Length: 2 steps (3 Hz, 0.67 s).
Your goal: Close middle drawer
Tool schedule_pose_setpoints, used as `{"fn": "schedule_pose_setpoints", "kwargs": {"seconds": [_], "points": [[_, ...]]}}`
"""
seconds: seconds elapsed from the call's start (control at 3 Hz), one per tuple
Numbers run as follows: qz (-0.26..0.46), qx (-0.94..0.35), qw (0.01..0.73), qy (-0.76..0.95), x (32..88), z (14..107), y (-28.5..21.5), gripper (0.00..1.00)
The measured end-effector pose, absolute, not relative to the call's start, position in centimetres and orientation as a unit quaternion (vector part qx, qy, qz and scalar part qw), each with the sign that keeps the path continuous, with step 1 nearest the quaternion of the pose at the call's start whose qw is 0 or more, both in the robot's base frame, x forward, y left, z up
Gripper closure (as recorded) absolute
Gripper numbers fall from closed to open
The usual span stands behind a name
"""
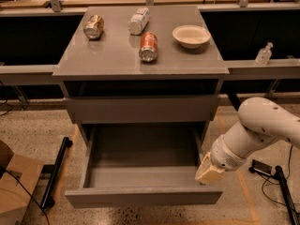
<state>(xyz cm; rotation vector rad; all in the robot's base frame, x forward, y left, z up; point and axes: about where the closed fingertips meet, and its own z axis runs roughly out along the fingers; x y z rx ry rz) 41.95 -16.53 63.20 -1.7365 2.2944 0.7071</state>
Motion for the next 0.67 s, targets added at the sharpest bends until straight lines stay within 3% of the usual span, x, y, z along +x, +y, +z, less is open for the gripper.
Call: {"fn": "schedule_pose_setpoints", "kwargs": {"seconds": [0.67], "points": [[0.27, -0.559, 0.053, 0.782, 41.3, 55.1, -17.3, 1.0]]}}
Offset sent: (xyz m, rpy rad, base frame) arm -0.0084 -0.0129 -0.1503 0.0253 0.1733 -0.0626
